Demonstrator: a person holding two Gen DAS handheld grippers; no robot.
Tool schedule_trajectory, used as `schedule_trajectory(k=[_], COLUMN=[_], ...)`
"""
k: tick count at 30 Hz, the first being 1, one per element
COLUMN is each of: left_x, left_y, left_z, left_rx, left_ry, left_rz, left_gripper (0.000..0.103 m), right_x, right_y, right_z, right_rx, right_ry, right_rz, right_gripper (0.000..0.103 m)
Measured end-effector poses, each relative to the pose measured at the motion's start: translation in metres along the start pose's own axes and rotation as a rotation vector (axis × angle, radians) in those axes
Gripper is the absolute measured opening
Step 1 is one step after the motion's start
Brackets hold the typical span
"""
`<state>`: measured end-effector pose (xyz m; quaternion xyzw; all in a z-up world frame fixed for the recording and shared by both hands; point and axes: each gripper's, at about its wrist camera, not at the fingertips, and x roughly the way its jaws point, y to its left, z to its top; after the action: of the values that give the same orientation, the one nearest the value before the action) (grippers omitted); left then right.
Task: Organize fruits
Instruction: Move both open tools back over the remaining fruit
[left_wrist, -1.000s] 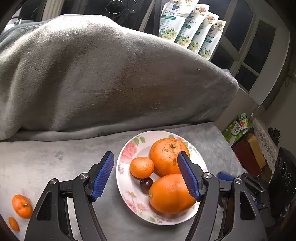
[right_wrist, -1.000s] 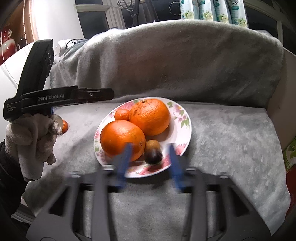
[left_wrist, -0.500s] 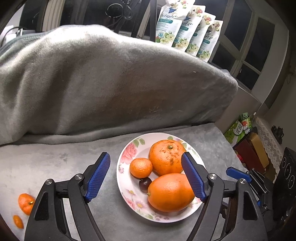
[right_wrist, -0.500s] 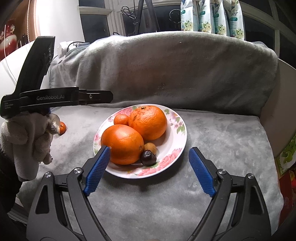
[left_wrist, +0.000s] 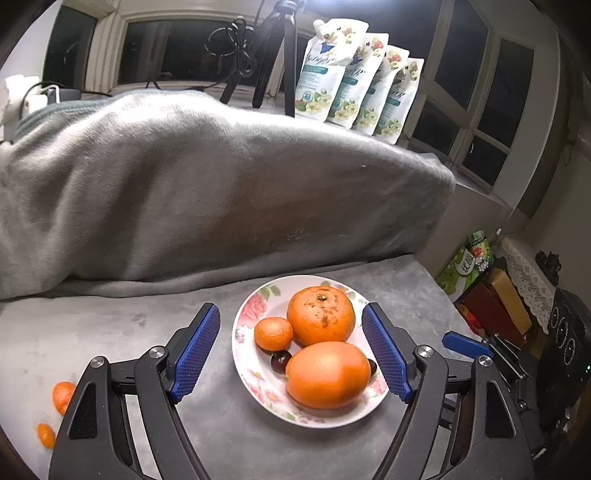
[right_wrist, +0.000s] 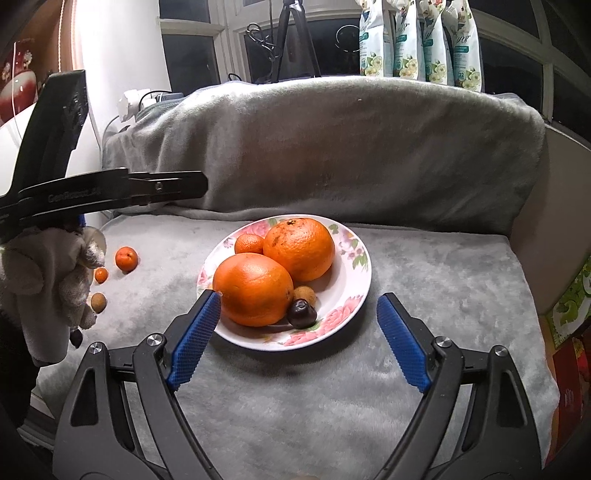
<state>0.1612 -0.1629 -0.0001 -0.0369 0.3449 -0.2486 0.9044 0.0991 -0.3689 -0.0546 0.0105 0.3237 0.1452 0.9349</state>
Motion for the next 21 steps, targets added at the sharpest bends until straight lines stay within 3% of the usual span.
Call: schedule_trajectory(k=[14,21], left_x=[-0.047,-0.083], left_y=[0.004,0.029], left_z=[-0.014,-0.026], left_rx=[0.035,0.019], left_ry=[-0.082,-0.129], left_rz=[0.052,0.102], left_gripper=[0.079,0.079], right_x=[-0.008,-0.005], right_y=[0.022,0.035], right_z=[0.005,0.009], right_rx=[-0.005,-0.011], right_ry=[-0.027,-0.013], right_rz=[-0.01,0.014], right_gripper=[0.089,0.089])
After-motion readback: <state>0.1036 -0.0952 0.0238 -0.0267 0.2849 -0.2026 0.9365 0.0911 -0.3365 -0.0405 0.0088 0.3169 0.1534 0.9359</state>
